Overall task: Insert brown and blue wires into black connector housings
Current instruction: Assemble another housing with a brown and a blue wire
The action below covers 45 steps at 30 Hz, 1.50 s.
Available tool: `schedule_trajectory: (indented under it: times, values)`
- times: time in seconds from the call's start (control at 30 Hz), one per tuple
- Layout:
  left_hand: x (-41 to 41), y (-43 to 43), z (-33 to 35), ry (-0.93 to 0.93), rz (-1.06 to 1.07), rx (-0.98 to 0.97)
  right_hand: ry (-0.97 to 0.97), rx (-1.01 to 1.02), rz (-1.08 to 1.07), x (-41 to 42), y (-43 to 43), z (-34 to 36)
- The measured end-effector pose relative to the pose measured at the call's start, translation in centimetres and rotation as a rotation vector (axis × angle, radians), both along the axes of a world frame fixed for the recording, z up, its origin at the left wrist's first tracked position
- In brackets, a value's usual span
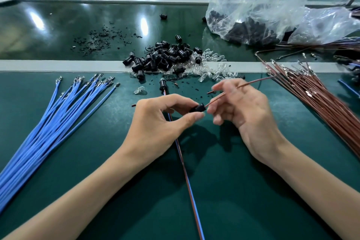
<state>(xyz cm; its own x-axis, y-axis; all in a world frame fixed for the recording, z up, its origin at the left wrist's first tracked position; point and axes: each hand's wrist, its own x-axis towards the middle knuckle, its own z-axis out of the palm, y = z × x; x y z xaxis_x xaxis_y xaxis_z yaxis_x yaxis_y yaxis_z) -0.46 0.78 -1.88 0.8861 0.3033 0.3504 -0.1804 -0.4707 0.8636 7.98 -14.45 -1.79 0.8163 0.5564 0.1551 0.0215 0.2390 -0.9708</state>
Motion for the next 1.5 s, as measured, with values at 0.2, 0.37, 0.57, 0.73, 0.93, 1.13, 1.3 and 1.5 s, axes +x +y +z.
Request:
schedule_trajectory:
  times: [0.2, 0.37, 0.57, 0.73, 0.93, 1.13, 1.3, 1.5]
  values:
    - [-0.2, -0.1, 0.2, -0.016, 0.025, 0.131, -0.224, -0.210, -0.033, 0.0, 0.2, -0.3]
    - [-0.2, -0.4, 0.2, -0.076, 0.113, 0.216, 0.084, 0.080, -0.036, 0.5, 0.0, -0.1]
    - [-0.3, -0.6, -0.1, -0.169, 0.190, 0.452, -0.197, -0.192, -0.049, 0.0, 0.3, -0.4]
    - [-0.3, -0.5, -0.2, -0.202, 0.253, 0.472, 0.149, 0.129, -0.171, 0.6, 0.2, 0.3]
    - [-0.2, -0.5, -0.2, -0.198, 0.237, 0.484, -0.105, -0.092, -0.053, -0.1, 0.3, 0.1]
    - [-0.2, -0.4, -0.2, -0.180, 0.244, 0.450, 0.150, 0.161, -0.119, 0.6, 0.1, 0.5]
    - [-0.2, -0.4, -0.1, -0.173, 0.232, 0.457, -0.049, -0.033, -0.008, 0.0, 0.1, 0.1]
    - [-0.2, -0.4, 0.0, -0.158, 0.214, 0.428, -0.034, -0.018, -0.118, 0.5, 0.1, -0.2]
